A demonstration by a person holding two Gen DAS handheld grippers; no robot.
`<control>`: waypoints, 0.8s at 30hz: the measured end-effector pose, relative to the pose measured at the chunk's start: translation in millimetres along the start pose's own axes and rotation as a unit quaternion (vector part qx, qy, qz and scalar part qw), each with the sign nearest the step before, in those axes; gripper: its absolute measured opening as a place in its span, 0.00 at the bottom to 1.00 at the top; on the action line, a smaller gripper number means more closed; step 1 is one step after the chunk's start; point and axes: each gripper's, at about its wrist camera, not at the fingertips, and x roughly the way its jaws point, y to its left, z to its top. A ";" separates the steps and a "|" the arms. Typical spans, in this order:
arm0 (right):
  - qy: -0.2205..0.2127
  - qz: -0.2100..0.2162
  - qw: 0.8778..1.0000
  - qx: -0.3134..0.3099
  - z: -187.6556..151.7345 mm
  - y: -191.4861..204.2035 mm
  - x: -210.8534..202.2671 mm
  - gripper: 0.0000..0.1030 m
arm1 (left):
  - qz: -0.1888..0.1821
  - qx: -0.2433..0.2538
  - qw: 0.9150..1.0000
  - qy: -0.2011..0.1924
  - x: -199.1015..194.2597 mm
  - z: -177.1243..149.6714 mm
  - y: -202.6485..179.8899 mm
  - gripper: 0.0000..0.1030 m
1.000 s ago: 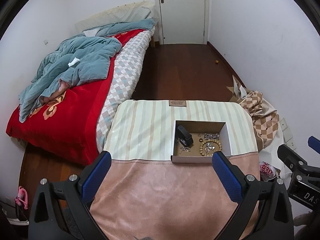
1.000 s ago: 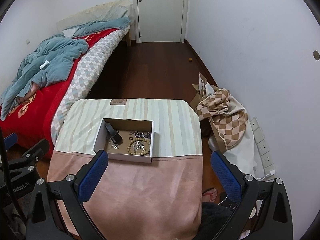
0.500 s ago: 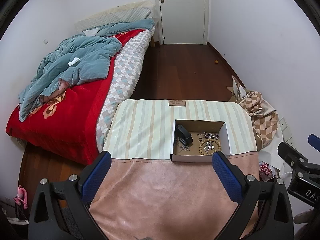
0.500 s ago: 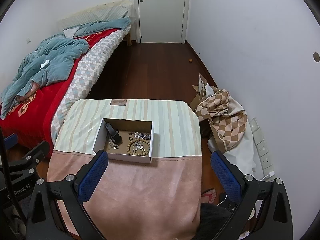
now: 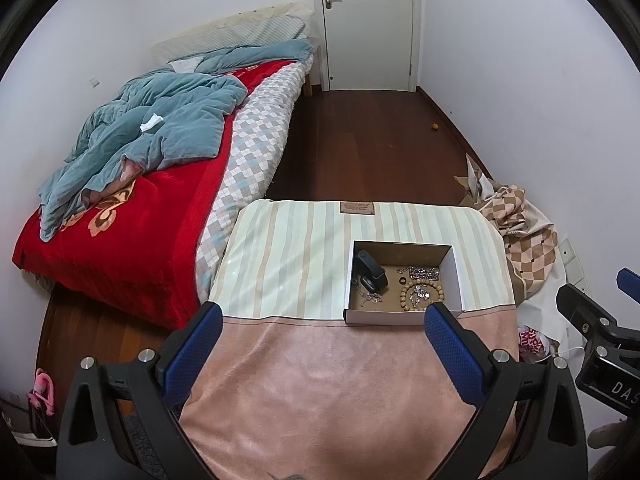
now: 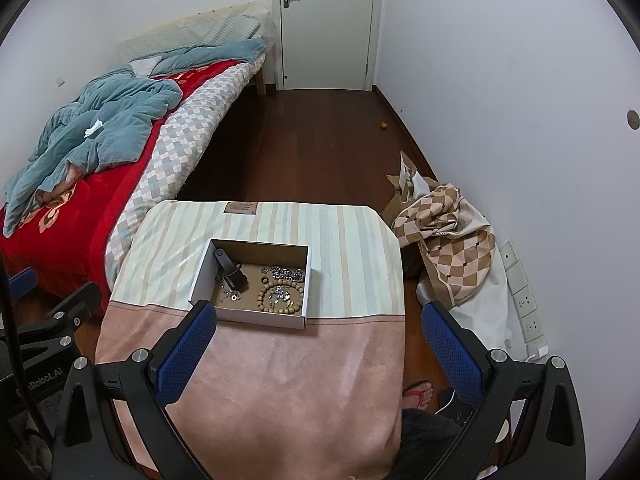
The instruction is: Organize jewelry
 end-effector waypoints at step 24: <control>-0.007 0.002 1.000 0.007 1.1 -5.0 -5.4 1.00 | 0.000 -0.002 1.000 -0.014 -13.7 4.8 -3.5 1.00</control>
